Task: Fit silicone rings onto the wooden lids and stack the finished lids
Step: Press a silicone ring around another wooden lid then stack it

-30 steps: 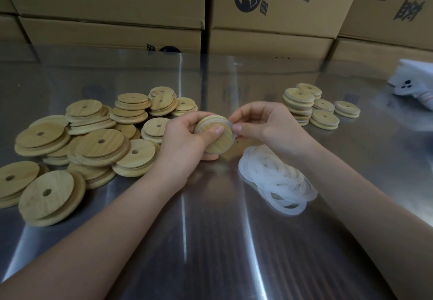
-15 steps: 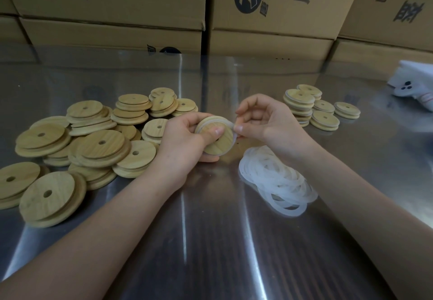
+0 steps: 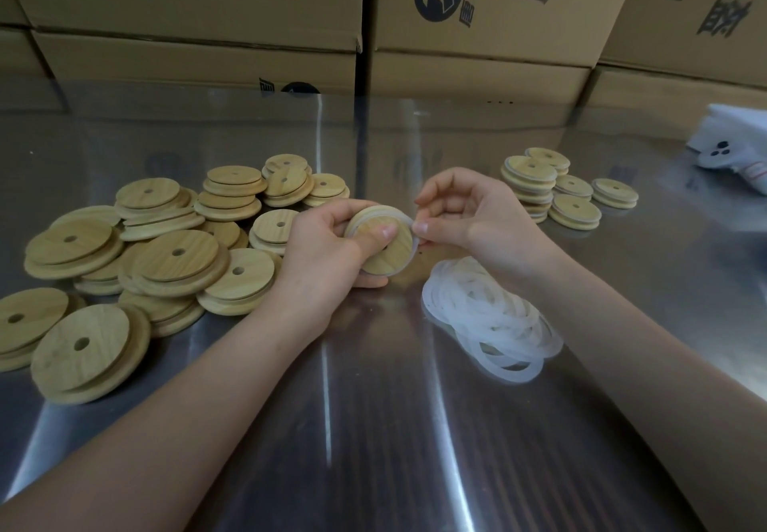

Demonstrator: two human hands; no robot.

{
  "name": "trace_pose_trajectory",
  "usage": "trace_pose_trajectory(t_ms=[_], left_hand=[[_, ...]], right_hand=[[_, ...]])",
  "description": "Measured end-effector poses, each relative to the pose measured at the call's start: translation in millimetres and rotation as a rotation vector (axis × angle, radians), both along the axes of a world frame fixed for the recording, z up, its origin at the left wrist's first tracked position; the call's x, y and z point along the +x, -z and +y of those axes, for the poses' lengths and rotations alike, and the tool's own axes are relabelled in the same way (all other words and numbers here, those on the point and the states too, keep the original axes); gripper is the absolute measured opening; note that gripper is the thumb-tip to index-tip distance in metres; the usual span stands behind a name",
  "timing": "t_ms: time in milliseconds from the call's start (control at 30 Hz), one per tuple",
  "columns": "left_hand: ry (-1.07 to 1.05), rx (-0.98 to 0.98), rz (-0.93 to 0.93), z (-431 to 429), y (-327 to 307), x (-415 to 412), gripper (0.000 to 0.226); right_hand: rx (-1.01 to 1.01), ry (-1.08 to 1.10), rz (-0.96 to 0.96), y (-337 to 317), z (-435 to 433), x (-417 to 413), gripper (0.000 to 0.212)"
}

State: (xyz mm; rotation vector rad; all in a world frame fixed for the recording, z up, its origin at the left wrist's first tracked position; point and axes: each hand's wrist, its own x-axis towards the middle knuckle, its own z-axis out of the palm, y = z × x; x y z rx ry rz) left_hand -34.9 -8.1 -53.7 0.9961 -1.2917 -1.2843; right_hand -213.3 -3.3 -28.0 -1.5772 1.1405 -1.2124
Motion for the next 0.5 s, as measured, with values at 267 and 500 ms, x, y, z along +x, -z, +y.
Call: trace_pose_trajectory(t_ms=[267,500], left_hand=[[-0.002,-0.019,-0.015,-0.2,0.5,0.1,0.015],[0.0,-0.028,-0.014,0.5,0.9,0.0,0.014]], right_hand=[[0.009,-0.013,0.014,1.2,0.2,0.3,0.025],[-0.006,0.024,-0.004,1.6,1.1,3.0,0.025]])
